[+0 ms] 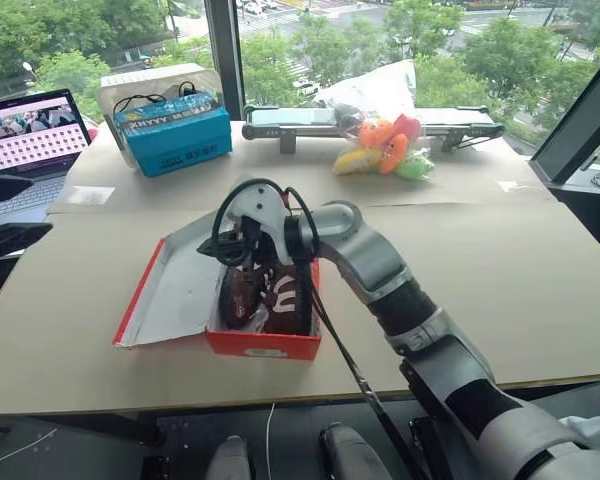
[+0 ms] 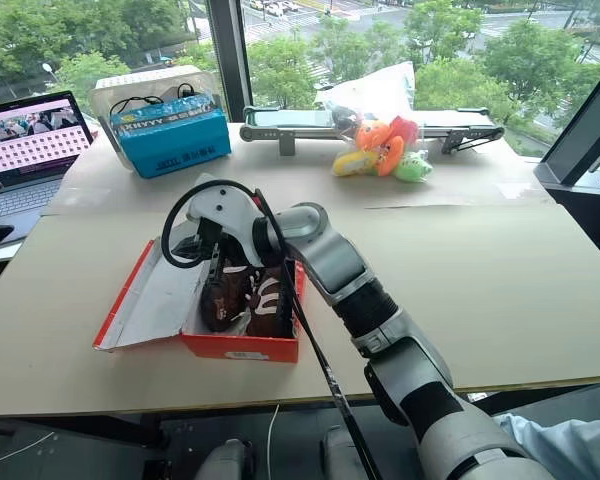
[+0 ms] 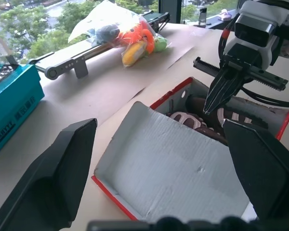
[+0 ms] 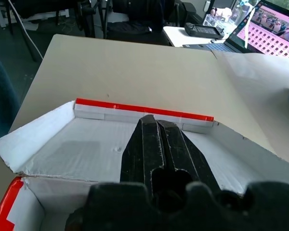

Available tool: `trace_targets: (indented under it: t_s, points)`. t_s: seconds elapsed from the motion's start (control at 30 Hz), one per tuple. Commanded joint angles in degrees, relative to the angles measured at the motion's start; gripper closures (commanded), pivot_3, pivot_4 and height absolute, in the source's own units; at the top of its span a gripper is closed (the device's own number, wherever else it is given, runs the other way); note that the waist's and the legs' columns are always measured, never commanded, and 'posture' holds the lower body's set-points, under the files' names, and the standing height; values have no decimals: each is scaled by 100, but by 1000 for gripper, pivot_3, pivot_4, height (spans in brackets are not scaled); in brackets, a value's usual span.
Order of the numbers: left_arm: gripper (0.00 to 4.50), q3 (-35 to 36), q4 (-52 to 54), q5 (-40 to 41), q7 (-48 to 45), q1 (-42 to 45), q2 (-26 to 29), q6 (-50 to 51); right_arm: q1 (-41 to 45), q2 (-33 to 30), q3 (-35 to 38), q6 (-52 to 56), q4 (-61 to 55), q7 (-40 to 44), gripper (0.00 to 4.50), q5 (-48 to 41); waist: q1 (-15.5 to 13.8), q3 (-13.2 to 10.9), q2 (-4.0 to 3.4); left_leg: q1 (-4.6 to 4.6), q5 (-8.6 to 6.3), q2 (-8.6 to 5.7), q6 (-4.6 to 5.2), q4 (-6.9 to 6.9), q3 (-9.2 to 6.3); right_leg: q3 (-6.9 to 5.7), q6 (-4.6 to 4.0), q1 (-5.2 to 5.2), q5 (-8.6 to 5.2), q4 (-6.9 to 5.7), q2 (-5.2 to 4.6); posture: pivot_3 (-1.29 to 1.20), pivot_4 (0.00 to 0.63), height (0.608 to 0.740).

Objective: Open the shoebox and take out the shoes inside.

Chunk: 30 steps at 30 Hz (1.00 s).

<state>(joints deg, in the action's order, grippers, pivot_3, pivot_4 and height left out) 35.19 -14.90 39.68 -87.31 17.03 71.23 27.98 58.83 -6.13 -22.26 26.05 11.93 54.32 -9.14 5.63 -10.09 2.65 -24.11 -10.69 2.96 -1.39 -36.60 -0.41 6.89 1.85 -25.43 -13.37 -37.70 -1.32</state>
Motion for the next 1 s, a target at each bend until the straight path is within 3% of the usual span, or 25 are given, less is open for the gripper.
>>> trace_targets:
  t_s: [0.03, 0.43, 0.53, 0.7, 0.9, 1.0]
  points:
    - [49, -417, 1010, 106, 29, -469, -449, 114, -91, -198, 162, 211, -634, -62, 4500, -28, -10, -2, -3, 1, 0, -6, 0, 0, 0, 1, -5, 0, -4, -14, -6, 0, 150, 740]
    - [49, -1222, 1439, -470, 607, -418, -1093, -620, -806, -1090, 81, 2219, -2737, -733, 4500, -24, 2, 3, 11, -17, 1, -4, -1, -6, -4, 5, -11, -39, -5, -39, 5, 0, 150, 740]
    - [0, -1552, 1527, -697, 715, -439, -1304, -848, -833, -1234, 10, 2545, -2950, -856, 3800, -3, -6, 3, 12, -20, 2, -3, -1, -12, -5, 5, -9, -40, -6, -38, 6, 0, 150, 740]
    - [0, -1843, 1538, -843, 833, -458, -1628, -1058, -769, -1361, -80, 2870, -3088, -1005, 2042, 6, -4, 3, 12, -22, 1, -5, -1, -19, -4, 6, -9, -38, -5, -38, 5, 0, 150, 740]
    - [0, -2043, 1619, -922, 973, -356, -1724, -1089, -478, -1534, -124, 3974, -3457, -1155, 68, -159, -5, 3, 12, -23, 2, -4, 0, -20, -5, 7, -9, -38, -5, -38, 5, 0, 150, 740]
    - [0, -2076, 1639, -926, 1020, -328, -1723, -1089, -241, -1652, -144, 4790, -3638, -1225, 68, -311, -8, 3, 12, -24, 2, -4, 0, -22, -5, 6, -9, -39, -5, -37, 5, 0, 150, 740]
